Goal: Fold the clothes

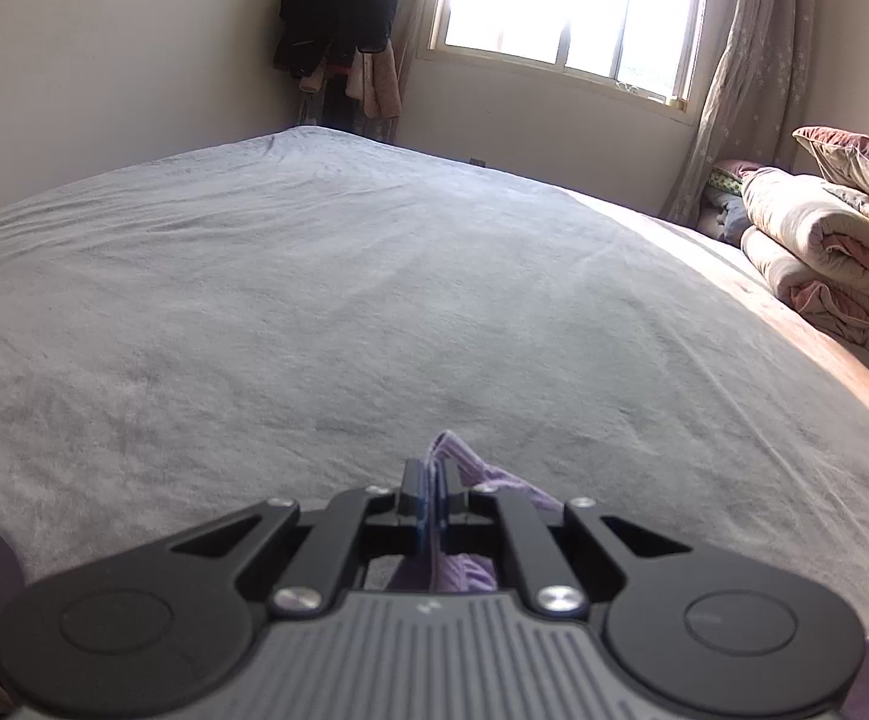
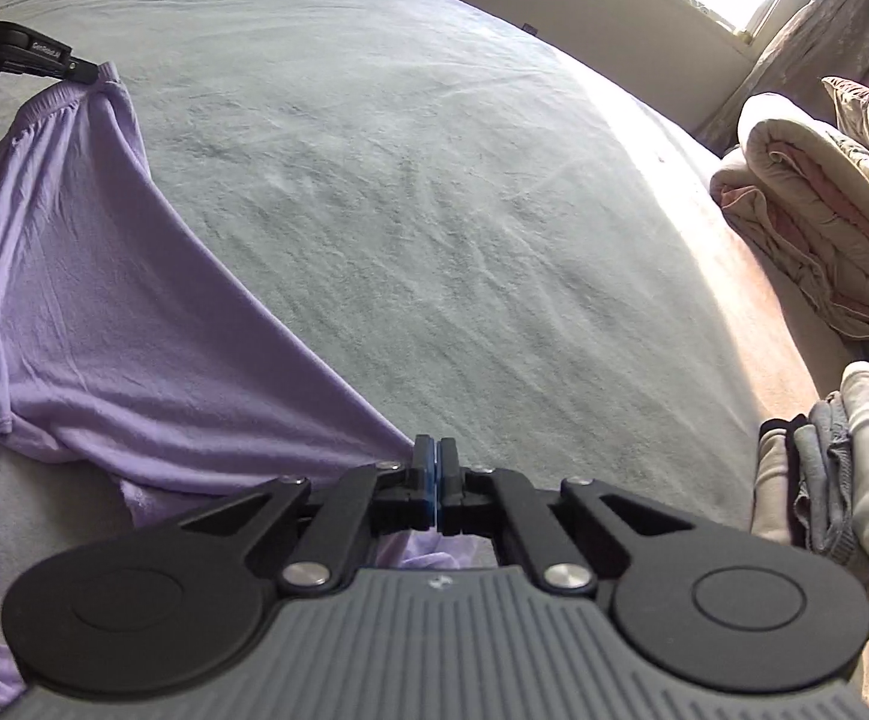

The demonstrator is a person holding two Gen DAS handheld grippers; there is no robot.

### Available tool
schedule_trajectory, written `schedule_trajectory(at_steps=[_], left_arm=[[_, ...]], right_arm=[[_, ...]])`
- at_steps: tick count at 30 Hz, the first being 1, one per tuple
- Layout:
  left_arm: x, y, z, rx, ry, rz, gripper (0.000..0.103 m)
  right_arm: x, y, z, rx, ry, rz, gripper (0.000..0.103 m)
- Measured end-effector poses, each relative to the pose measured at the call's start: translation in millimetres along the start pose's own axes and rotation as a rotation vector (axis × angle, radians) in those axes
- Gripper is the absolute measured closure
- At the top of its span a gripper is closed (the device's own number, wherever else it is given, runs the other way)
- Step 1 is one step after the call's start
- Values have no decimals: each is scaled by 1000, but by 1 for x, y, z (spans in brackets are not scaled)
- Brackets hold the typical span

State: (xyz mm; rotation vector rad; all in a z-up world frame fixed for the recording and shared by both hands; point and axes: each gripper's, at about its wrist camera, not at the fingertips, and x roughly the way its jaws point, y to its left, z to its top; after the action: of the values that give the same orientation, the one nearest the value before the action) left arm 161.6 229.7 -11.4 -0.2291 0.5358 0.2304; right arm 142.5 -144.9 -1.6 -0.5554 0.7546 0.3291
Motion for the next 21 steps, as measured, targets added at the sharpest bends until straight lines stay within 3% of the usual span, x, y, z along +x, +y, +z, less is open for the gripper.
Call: schedule_trajectory(at_steps=[4, 8, 10, 15, 17, 18, 21], left_arm=[[1, 4, 2, -40, -41, -10, 99], [7, 6, 2, -39, -79, 40, 99], [14, 12, 2, -69, -61, 26, 99], [36, 21, -6, -74, 59, 74, 97], [34, 27, -8, -100, 66, 66, 90], [34, 29, -8, -109, 72, 57, 85], [37, 30, -6, -106, 90, 41, 83]], right_arm=[[7, -2, 11, 8, -26, -78, 103], [16, -6, 21, 27, -57, -181, 103], [22, -8, 24, 41, -51, -190, 103], [35, -8, 25, 95, -7, -103, 103], [35, -12, 24, 164, 4, -25, 98], [36, -15, 23, 210, 9, 22, 90], [38, -26, 22, 345, 24, 163, 90]])
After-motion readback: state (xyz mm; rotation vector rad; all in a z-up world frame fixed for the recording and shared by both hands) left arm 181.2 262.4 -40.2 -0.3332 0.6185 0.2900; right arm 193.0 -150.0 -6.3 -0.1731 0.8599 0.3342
